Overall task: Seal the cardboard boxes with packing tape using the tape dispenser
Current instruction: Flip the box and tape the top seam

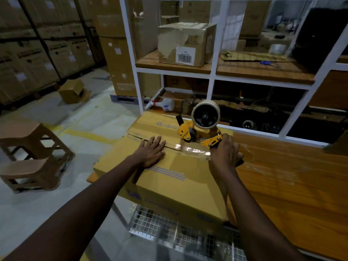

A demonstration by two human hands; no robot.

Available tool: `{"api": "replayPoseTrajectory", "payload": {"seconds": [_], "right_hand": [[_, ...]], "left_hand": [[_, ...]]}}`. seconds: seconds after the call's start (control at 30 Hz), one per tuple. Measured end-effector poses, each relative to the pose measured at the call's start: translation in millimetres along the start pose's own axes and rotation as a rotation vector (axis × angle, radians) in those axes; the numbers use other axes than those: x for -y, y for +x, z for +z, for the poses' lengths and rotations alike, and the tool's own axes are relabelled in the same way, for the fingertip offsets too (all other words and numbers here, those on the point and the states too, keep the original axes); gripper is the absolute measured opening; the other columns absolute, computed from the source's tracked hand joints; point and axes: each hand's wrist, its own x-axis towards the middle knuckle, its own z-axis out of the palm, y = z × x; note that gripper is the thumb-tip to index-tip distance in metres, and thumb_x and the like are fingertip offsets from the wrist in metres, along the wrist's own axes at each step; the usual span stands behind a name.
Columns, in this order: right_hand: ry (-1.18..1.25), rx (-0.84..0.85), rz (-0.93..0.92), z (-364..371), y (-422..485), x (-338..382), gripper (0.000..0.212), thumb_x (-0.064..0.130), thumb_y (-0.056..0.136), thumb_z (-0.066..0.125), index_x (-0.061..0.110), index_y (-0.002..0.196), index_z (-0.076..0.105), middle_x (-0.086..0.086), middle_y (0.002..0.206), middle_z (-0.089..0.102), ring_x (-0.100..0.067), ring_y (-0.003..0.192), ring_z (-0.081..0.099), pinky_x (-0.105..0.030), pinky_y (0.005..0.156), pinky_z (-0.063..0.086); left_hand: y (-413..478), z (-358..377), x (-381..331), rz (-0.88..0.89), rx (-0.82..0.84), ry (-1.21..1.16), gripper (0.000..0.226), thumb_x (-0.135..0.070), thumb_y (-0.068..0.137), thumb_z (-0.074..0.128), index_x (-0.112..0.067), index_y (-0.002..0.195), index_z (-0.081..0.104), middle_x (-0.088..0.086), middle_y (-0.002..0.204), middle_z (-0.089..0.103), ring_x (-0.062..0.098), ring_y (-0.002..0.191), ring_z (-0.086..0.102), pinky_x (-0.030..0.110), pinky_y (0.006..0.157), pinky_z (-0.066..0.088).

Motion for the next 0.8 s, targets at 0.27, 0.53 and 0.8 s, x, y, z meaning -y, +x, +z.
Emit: {"api": "replayPoseTrajectory", "payload": {"seconds": [0.27,0.53,0.8], "right_hand": [[-0.007,-0.037,0.035,37.6,-4.7,72.5,0.026,0.024,0.092,0.058,0.017,0.116,0.05,-0.006,0.12,0.053,-0.033,0.111,0.045,-0.048,0.086,0.034],[-0.06,-0.077,0.039,53.4,-6.3,88.2,0.026,0.026,0.091,0.059,0.017,0.114,0.051,-0.008,0.117,0.053,-0.034,0.111,0.045,-0.047,0.088,0.033],[0.062,-0.114,0.05,35.7,4.9,52.3,0.032,0.029,0.086,0.064,0.015,0.112,0.051,-0.01,0.117,0.058,-0.037,0.11,0.048,-0.05,0.092,0.034]], "left_hand": [[1.4,-3.3,110.4,0.017,0.009,0.057,0.065,-0.057,0.102,0.014,-0.03,0.156,-0.011,-0.004,0.163,-0.018,0.026,0.152,-0.009,0.061,0.117,0.003],[6.2,9.9,163.8,0.222,-0.165,-0.083,0.068,-0.054,0.099,0.027,-0.008,0.147,0.042,0.016,0.162,0.01,0.041,0.149,0.014,0.062,0.115,0.023],[-19.0,34.5,96.2,0.09,-0.229,-0.288,0.07,-0.049,0.097,0.019,0.004,0.115,0.061,0.029,0.152,0.031,0.05,0.142,0.027,0.067,0.1,0.038]]}}
